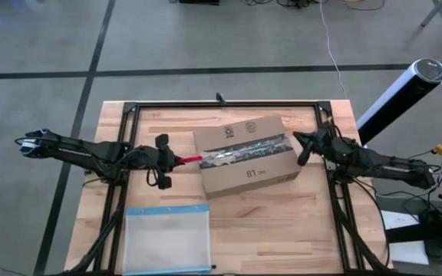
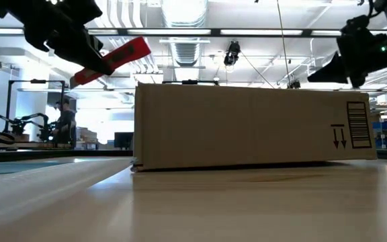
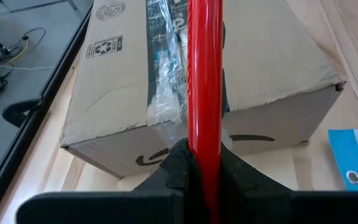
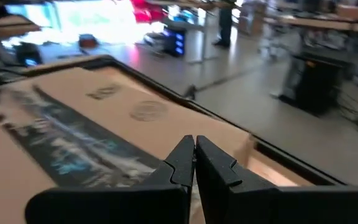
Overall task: Unpack boxes
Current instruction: Break down the box using the red cutter
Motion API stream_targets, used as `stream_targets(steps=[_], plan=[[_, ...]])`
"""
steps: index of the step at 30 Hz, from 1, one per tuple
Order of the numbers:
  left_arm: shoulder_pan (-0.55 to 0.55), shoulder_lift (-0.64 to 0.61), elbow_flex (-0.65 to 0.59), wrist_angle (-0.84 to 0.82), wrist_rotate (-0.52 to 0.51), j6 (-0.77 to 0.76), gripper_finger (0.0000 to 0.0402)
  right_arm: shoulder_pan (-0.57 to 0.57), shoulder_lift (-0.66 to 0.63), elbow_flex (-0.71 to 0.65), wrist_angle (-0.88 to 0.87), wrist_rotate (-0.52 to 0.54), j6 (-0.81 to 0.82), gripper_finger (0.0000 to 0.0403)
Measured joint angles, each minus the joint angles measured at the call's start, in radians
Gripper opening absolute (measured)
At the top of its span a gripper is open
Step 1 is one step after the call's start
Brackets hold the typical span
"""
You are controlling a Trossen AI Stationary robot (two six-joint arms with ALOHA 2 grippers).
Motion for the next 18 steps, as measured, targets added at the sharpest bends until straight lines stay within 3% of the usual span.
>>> stream_targets(steps=[4,18], plan=[[0.000,0.000,-0.002,0.014,0.000,-0.002,0.0023,0.000,0.085,0.054,-0.151,0.010,0.110,0.0000],[0.000,0.001,-0.009,0.035,0.000,0.003,0.0023,0.000,0.424,0.100,-0.205,-0.030,0.372,0.0000]])
